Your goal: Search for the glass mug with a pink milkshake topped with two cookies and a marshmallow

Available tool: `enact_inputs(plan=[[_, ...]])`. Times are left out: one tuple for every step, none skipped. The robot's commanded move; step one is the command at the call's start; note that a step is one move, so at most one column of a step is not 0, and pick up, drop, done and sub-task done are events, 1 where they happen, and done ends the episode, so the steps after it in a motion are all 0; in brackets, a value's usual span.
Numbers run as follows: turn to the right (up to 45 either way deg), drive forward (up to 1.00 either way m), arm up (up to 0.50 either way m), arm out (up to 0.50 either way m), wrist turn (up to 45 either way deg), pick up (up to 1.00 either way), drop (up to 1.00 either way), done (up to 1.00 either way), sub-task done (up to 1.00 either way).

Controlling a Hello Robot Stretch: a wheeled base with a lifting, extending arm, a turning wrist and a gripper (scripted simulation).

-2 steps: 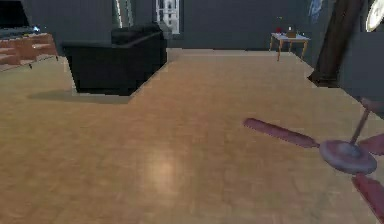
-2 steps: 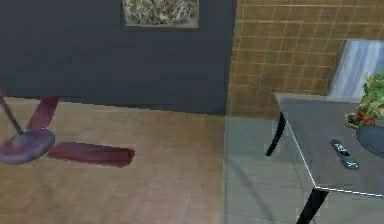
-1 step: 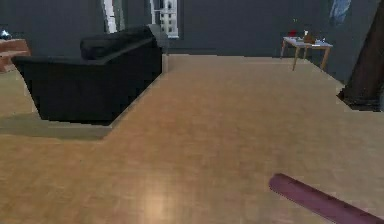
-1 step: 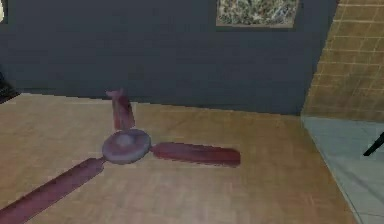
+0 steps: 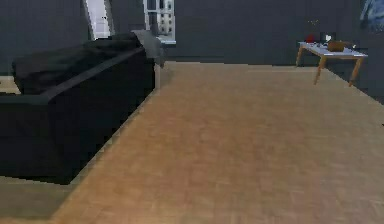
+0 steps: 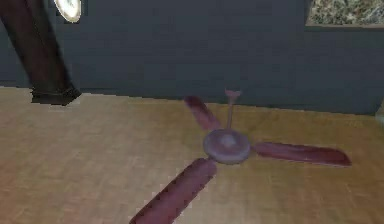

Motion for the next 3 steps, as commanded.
enact_inputs(plan=[[0.0,1.00,0.00,0.00,0.0,0.00,0.00,0.00,0.00],[0.0,1.00,0.00,0.00,0.0,0.00,0.00,0.00,0.00],[0.0,1.00,0.00,0.00,0.0,0.00,0.00,0.00,0.00]])
